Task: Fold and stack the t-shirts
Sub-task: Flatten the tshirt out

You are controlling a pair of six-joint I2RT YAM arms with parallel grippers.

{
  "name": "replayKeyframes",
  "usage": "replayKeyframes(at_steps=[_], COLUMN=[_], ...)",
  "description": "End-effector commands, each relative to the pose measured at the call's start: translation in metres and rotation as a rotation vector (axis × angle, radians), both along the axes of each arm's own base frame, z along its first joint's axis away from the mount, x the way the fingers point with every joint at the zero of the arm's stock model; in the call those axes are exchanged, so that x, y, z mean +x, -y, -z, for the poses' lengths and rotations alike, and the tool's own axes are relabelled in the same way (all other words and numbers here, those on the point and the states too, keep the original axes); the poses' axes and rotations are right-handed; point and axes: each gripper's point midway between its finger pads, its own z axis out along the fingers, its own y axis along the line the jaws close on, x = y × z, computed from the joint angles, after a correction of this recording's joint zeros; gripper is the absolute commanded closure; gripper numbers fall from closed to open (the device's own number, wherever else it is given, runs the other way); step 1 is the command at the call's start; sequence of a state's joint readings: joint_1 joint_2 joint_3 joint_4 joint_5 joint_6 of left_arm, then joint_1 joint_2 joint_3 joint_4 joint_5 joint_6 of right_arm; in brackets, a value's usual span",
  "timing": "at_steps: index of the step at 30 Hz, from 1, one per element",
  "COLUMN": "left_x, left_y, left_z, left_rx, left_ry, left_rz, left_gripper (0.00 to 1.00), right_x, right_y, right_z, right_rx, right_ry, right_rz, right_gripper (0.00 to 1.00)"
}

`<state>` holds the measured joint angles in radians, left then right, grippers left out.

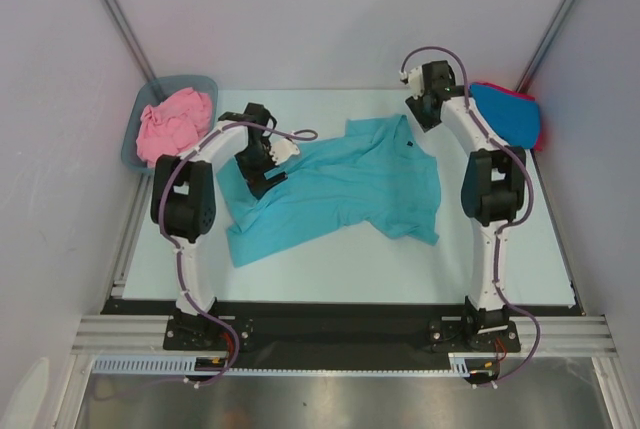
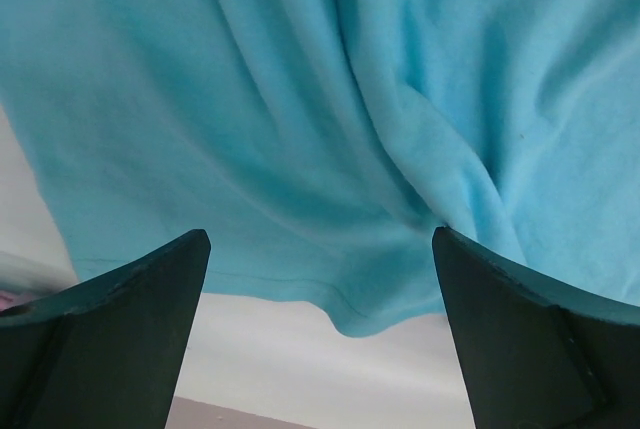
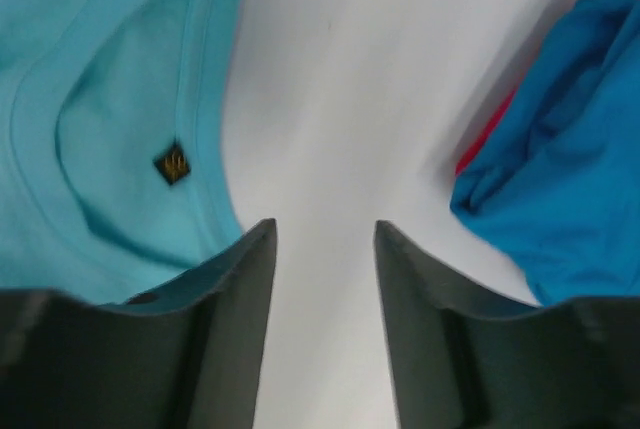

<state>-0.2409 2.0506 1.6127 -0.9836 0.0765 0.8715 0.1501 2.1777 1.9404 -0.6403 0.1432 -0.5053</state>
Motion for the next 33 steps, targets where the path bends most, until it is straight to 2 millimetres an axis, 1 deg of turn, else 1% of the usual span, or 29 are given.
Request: replayKeyframes(at_steps=[1,2,3,4,5,6,7,8,9,10,11,12,13,14,17,18,20,21,24,25,28,33], left_x=[0.029,0.031,0.034,0.035,0.035,0.034,0.032,0.033,0.032,0.032,0.031,0.032,0.031,0.030,0.030,0.030,0.031,0.030,0.030,0.029,0.028,0.029], left_y=[0.002,0.002,0.003,0.003,0.003,0.004,0.004,0.004,0.005,0.005,0.005,0.006,0.006,0.006,0.007,0.007,0.006,0.005,0.005,0.005,0.004,0.004], left_z=[-0.014,-0.015,-0.017,-0.019,-0.019,-0.019,-0.019,-0.019,-0.019,-0.018,-0.018,-0.018,-0.018,-0.019,-0.022,-0.022,-0.026,-0.026,-0.030,-0.031,-0.030,-0.030], left_rx=[-0.006,-0.006,-0.011,-0.012,-0.015,-0.019,-0.021,-0.023,-0.028,-0.028,-0.033,-0.035,-0.038,-0.041,-0.046,-0.046,-0.042,-0.040,-0.039,-0.040,-0.035,-0.037], left_ry=[0.109,0.117,0.132,0.139,0.141,0.143,0.141,0.144,0.145,0.145,0.145,0.146,0.145,0.145,0.153,0.155,0.165,0.167,0.177,0.177,0.176,0.176], left_rz=[-0.053,-0.058,-0.069,-0.074,-0.078,-0.079,-0.080,-0.085,-0.085,-0.087,-0.092,-0.093,-0.094,-0.099,-0.096,-0.094,-0.091,-0.090,-0.085,-0.085,-0.079,-0.084], left_gripper=[0.00,0.00,0.00,0.00,0.00,0.00,0.00,0.00,0.00,0.00,0.00,0.00,0.00,0.00,0.00,0.00,0.00,0.00,0.00,0.00,0.00,0.00], right_x=[0.041,0.047,0.050,0.063,0.067,0.070,0.072,0.075,0.074,0.072,0.070,0.067,0.064,0.059,0.054,0.053,0.053,0.054,0.056,0.055,0.056,0.059], right_y=[-0.026,-0.032,-0.043,-0.052,-0.060,-0.066,-0.083,-0.090,-0.100,-0.114,-0.124,-0.132,-0.140,-0.151,-0.166,-0.171,-0.174,-0.175,-0.176,-0.174,-0.173,-0.173], right_z=[-0.014,-0.014,-0.014,-0.020,-0.023,-0.023,-0.027,-0.023,-0.020,-0.018,-0.010,-0.006,-0.001,0.008,0.023,0.031,0.039,0.047,0.054,0.062,0.071,0.080], right_rx=[0.019,0.020,0.023,0.028,0.021,0.016,0.015,0.002,-0.003,-0.004,-0.001,0.001,0.002,-0.002,0.003,0.006,0.011,0.012,0.014,0.007,0.004,0.004], right_ry=[0.100,0.110,0.108,0.141,0.152,0.155,0.173,0.184,0.185,0.189,0.179,0.170,0.163,0.155,0.136,0.125,0.115,0.106,0.105,0.094,0.085,0.084], right_rz=[0.001,0.000,-0.015,-0.023,-0.038,-0.054,-0.083,-0.106,-0.128,-0.152,-0.175,-0.194,-0.211,-0.230,-0.254,-0.261,-0.259,-0.260,-0.252,-0.248,-0.244,-0.243], right_gripper=[0.53,0.61,0.62,0.63,0.64,0.64,0.64,0.59,0.56,0.53,0.46,0.45,0.44,0.44,0.45,0.45,0.45,0.45,0.45,0.45,0.46,0.46])
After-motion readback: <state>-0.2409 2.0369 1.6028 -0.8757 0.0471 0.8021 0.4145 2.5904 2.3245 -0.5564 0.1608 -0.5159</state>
